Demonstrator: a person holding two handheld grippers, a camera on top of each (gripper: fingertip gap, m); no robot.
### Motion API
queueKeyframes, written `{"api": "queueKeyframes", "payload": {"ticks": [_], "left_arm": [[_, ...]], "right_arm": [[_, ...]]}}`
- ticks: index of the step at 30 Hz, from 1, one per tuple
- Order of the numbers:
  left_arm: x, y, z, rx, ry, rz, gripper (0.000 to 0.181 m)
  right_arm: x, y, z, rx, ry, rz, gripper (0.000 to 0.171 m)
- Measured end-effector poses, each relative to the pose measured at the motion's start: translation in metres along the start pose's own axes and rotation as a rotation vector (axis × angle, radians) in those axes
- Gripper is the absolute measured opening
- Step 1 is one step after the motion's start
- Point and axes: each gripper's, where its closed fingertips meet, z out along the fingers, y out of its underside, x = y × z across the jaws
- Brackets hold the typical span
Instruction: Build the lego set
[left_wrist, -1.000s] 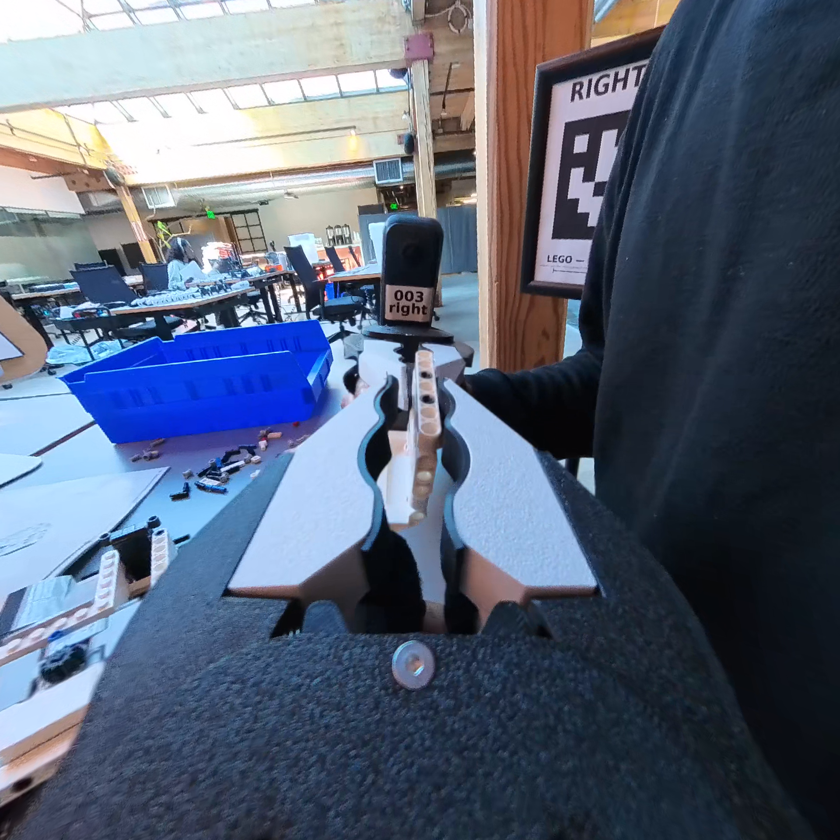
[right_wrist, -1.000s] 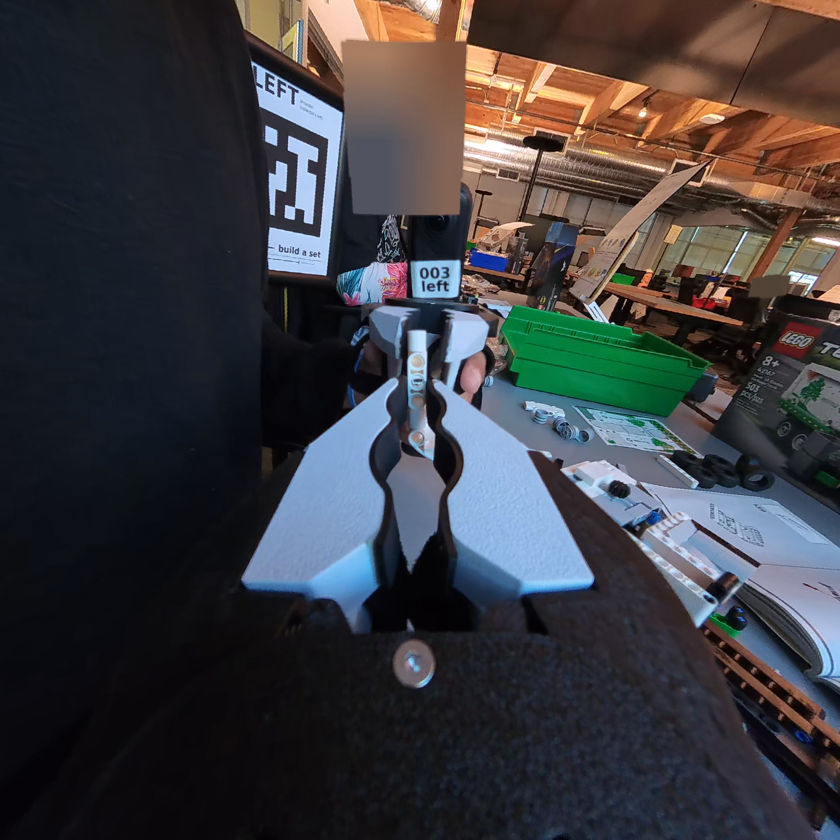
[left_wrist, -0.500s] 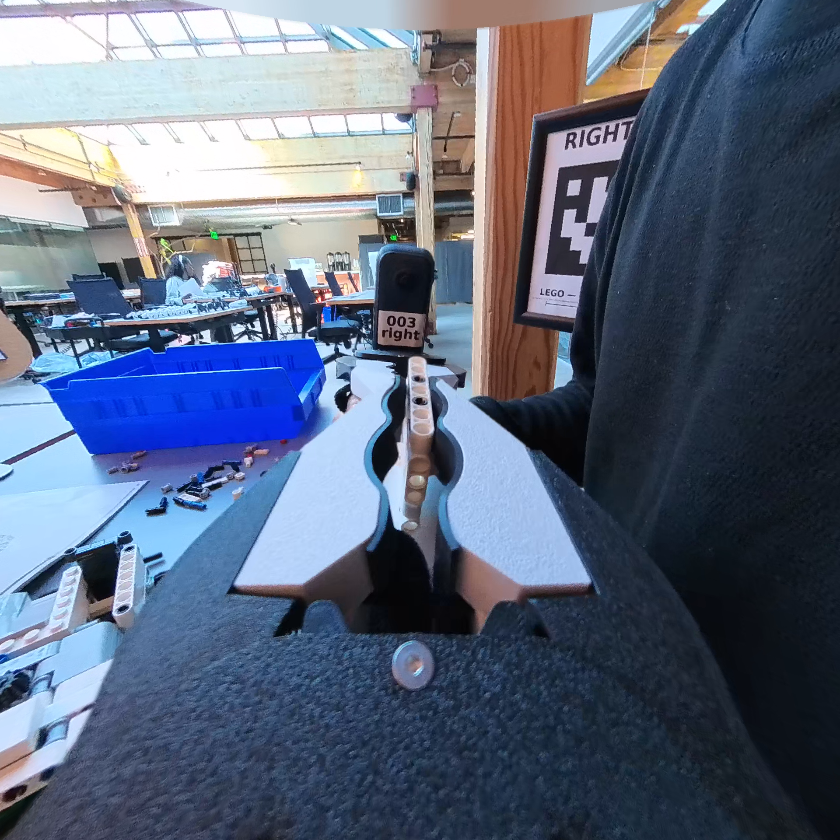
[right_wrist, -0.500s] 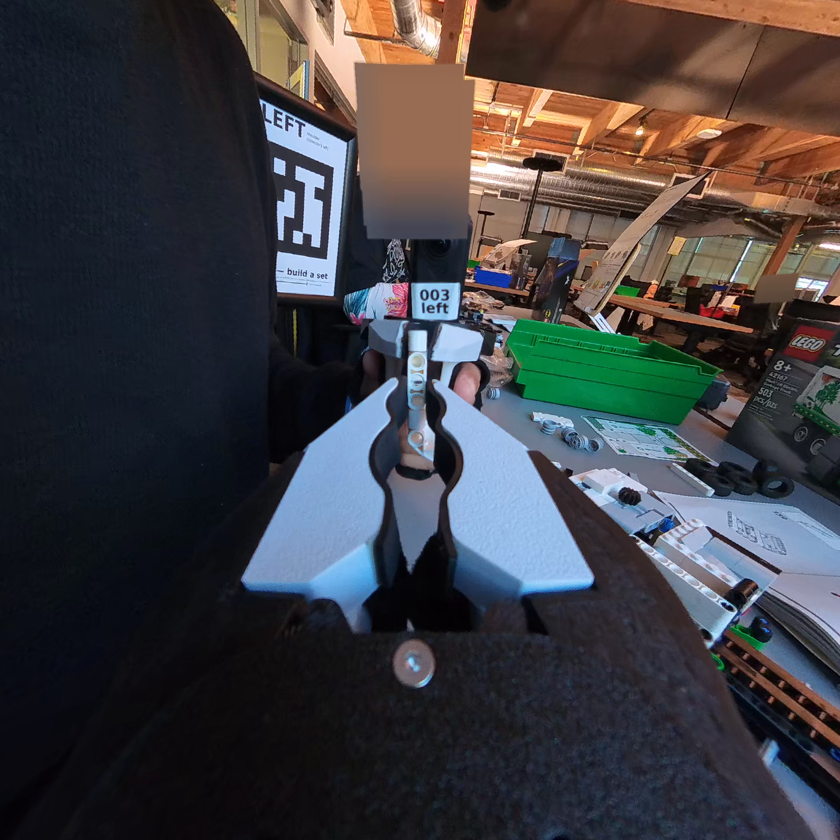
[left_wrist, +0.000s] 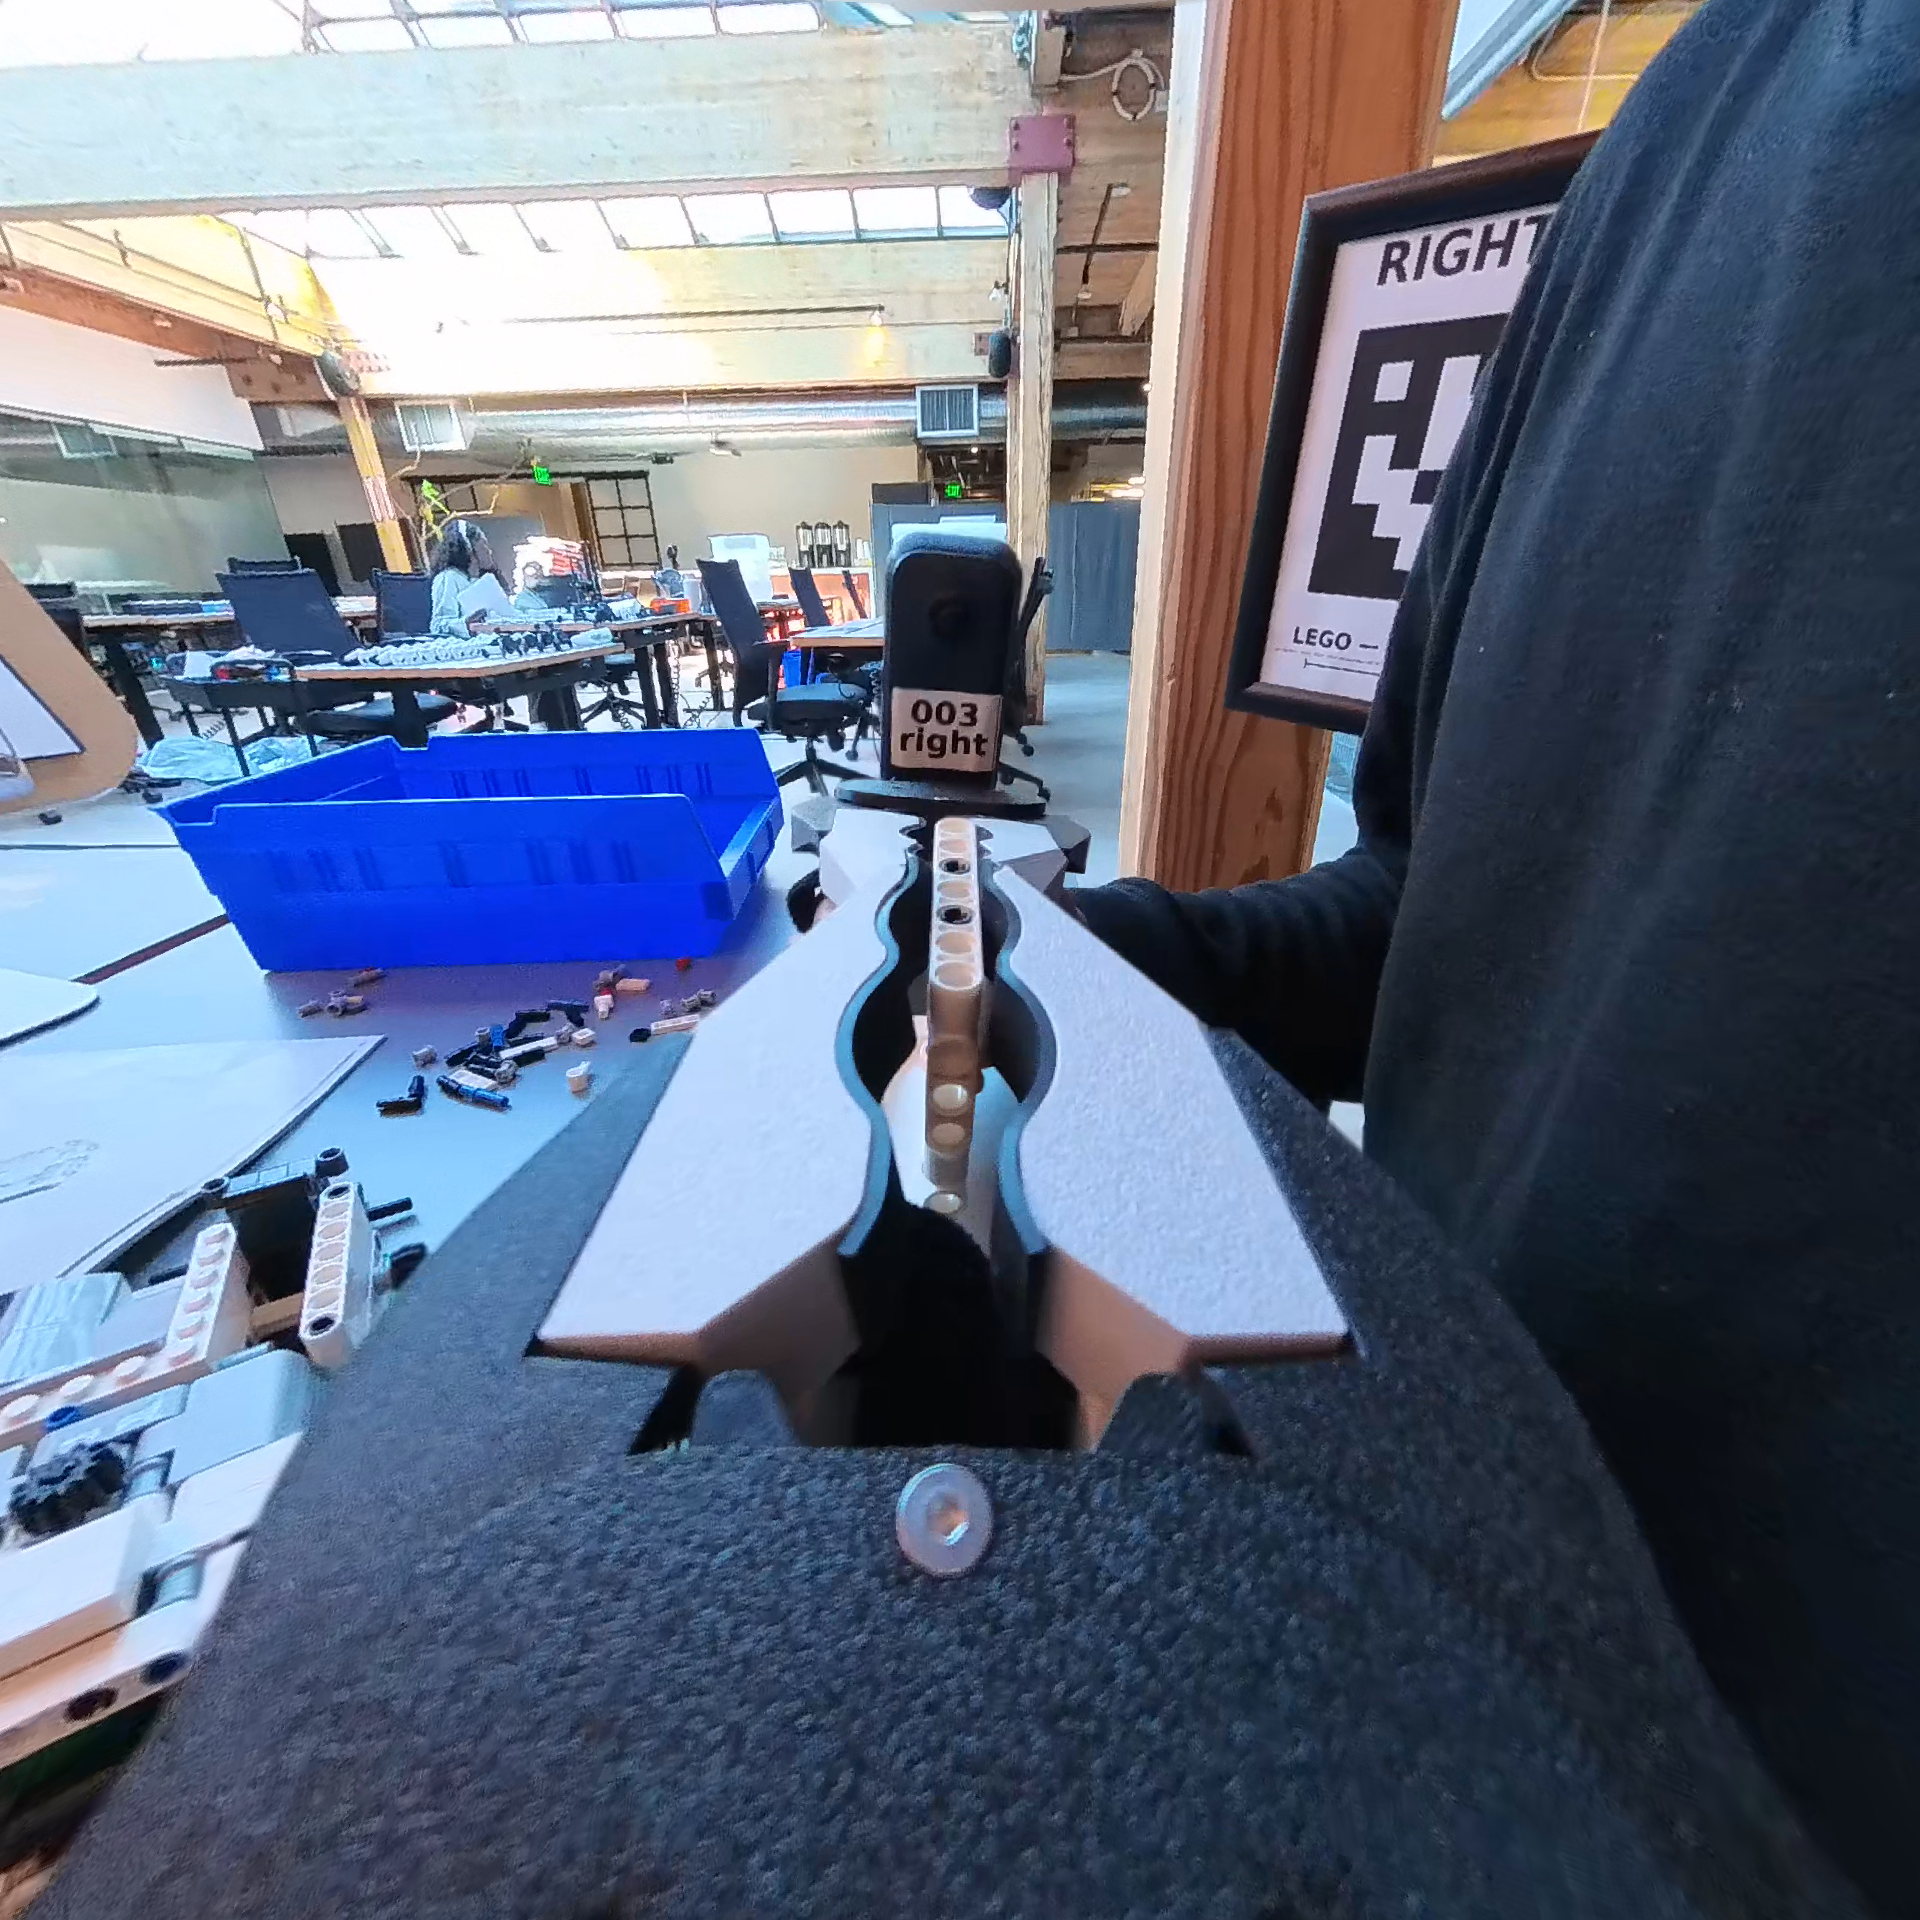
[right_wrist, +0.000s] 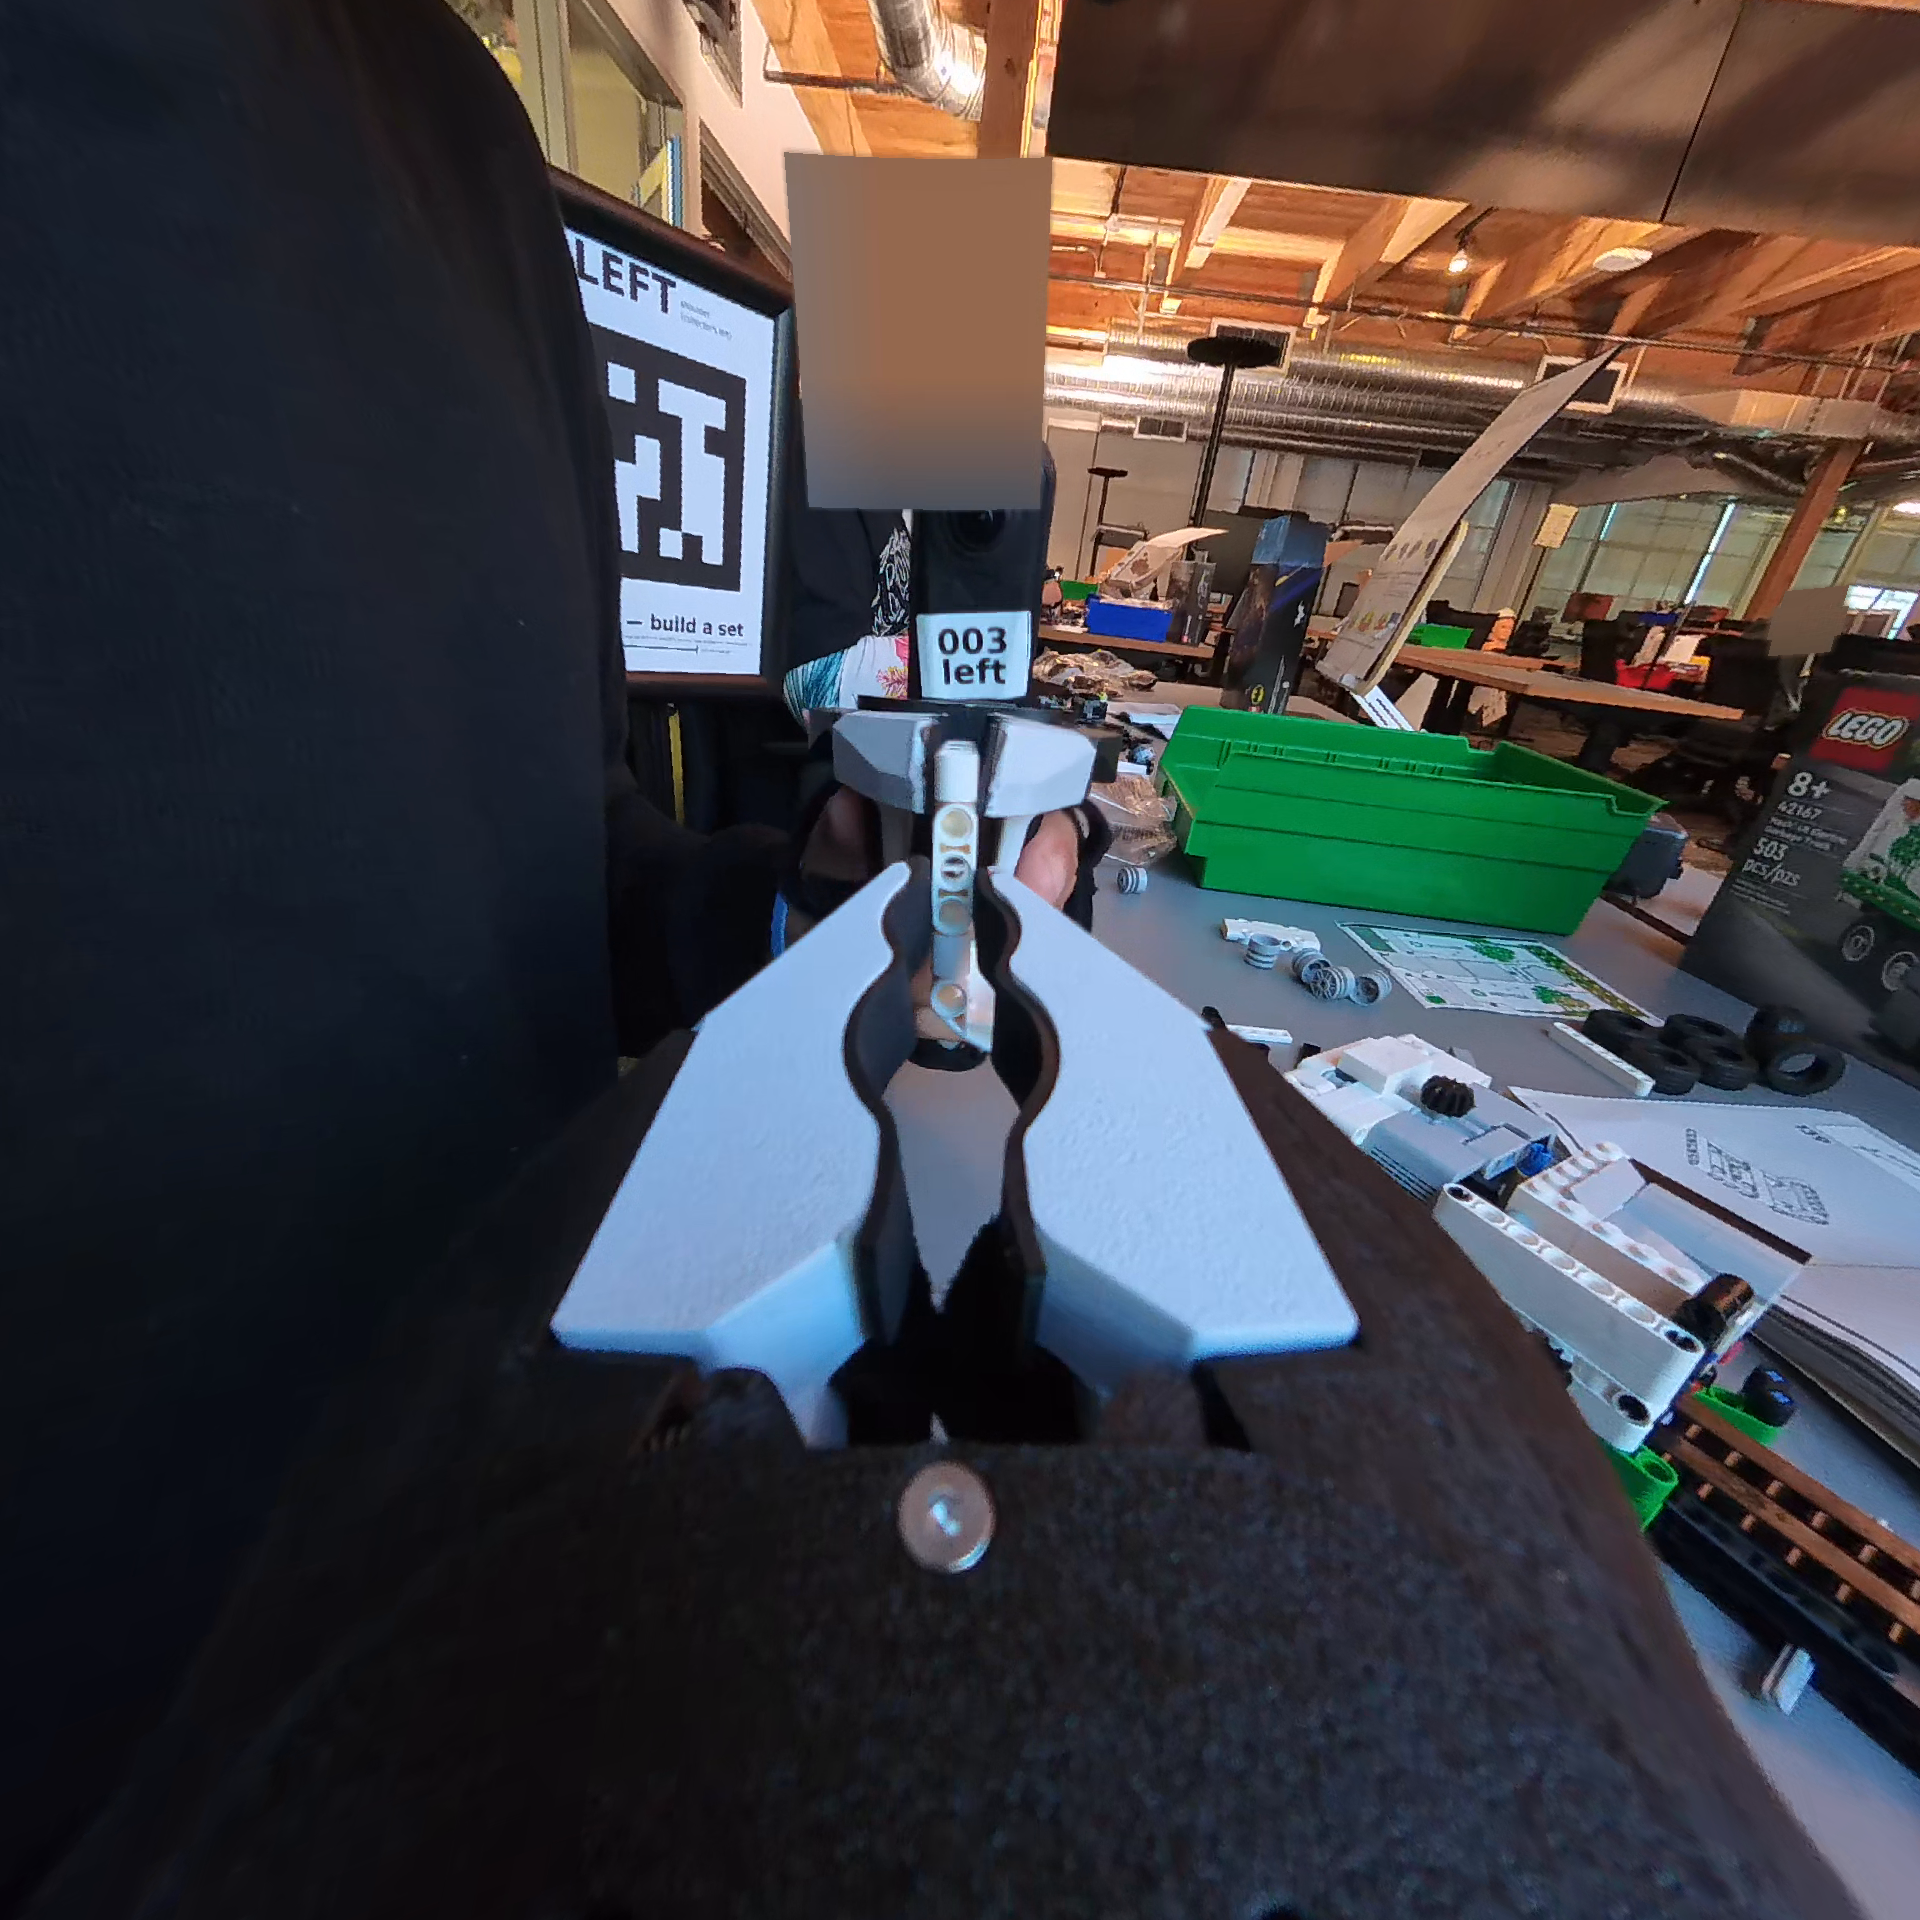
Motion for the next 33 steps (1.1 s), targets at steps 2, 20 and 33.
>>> {"api": "queueKeyframes", "payload": {"ticks": [2,20,33], "left_arm": [[-0.001,0.000,0.001,0.008,-0.004,-0.021,0.006],[-0.027,0.025,-0.012,-0.357,-0.261,0.543,0.006],[-0.014,0.011,-0.005,-0.255,-0.258,0.506,0.006]], "right_arm": [[0.000,0.000,-0.001,-0.001,0.000,0.007,0.007],[0.027,0.028,0.012,-0.078,-0.072,0.866,0.074],[0.012,0.011,0.022,0.080,-0.266,1.108,0.062]]}}
